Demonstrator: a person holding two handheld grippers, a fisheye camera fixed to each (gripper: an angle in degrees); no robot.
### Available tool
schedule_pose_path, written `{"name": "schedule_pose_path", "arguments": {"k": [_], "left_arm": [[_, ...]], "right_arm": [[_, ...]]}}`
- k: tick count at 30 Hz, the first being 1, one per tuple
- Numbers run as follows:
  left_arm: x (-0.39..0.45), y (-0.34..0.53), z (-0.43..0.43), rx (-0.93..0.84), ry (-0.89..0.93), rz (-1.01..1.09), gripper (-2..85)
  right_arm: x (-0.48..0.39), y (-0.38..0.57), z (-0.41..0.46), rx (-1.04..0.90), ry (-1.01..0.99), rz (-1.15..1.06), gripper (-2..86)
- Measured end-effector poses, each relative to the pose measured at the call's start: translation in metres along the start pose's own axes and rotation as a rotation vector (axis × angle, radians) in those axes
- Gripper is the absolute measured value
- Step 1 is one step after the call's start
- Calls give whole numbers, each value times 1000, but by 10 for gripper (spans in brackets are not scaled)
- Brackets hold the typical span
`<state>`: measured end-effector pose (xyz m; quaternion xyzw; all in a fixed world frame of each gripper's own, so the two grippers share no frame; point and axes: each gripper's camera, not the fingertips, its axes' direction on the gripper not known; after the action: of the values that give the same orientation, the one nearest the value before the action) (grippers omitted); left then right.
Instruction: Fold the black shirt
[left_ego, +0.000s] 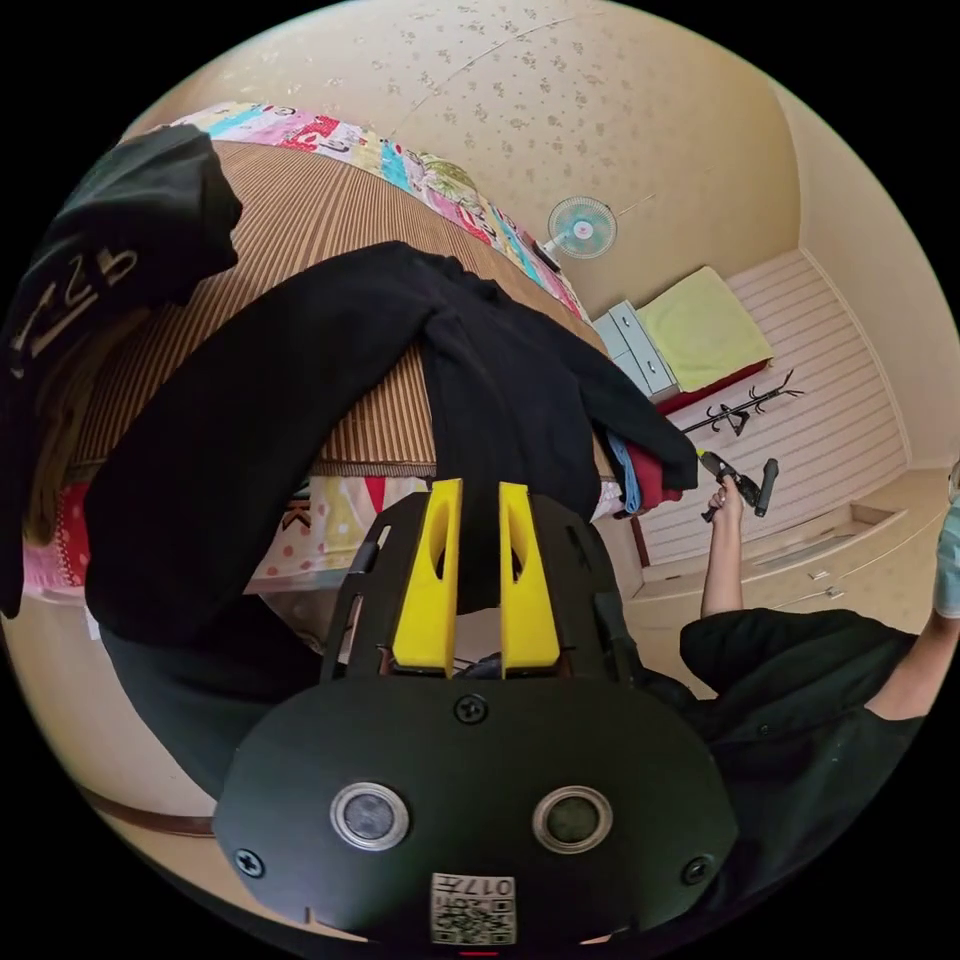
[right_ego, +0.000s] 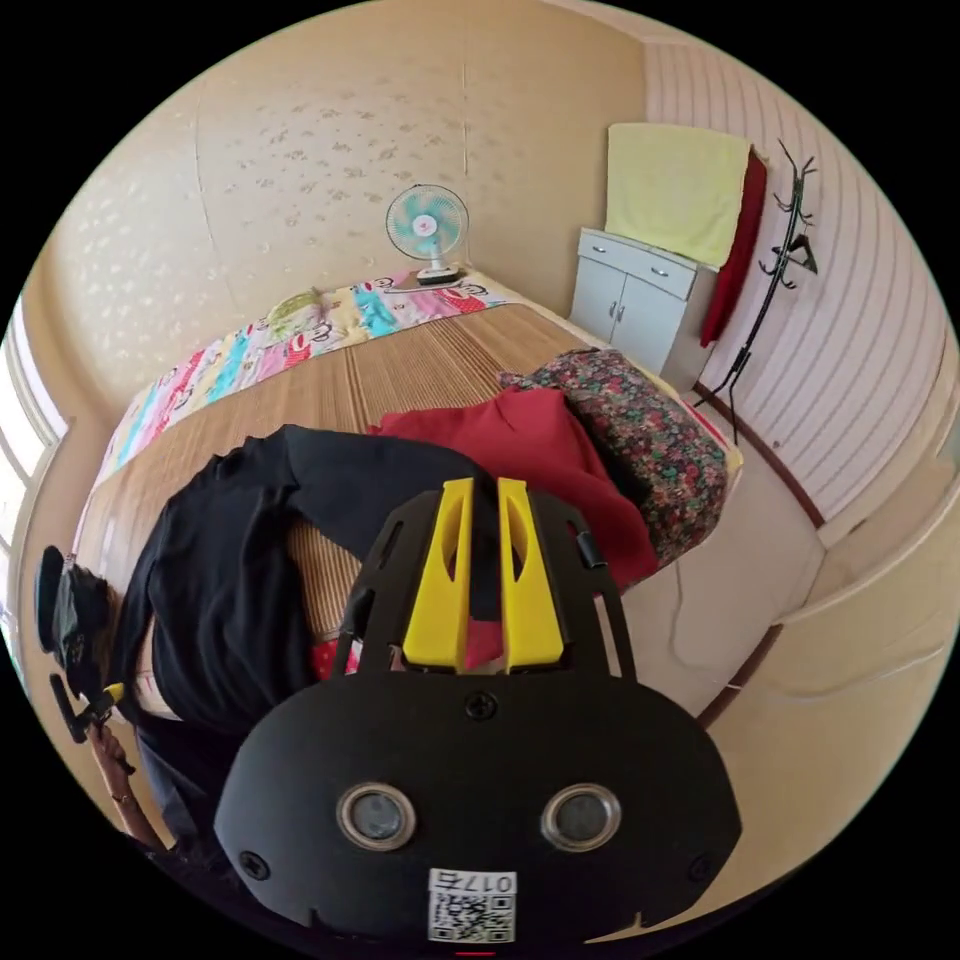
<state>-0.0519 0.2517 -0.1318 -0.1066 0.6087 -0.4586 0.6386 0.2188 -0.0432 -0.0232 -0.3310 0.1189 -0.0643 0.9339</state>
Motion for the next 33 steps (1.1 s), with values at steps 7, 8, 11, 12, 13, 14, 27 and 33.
{"name": "schedule_pose_path", "arguments": {"k": [7,8,11,12,13,14,27,33], "left_arm": [[-8,-8,20,17,-171,48,84],[-12,-12,28,-8,-181,40,86],[-18,-15,42,-71,-100,39,106],[-17,-13,45,-76,-95,47,107],[-17,-11,47,-84,-103,48,104],[-18,-8,54,-117,-140,36,93],[-9,-6,-96,9,27,283,37],[-23,6,-99,-219,86,306,38]], "right_arm": [[-71,68,82,-291,-352,-170,76],[-64,79,102,-360,-409,-116,80],[-43,101,127,-460,-543,-40,104],[-39,107,128,-478,-578,-43,105],[-37,110,127,-482,-586,-48,106],[-36,113,124,-491,-580,-68,99],[32,38,-20,-299,-1070,-459,26],[77,42,-43,-409,-901,-463,23]]}}
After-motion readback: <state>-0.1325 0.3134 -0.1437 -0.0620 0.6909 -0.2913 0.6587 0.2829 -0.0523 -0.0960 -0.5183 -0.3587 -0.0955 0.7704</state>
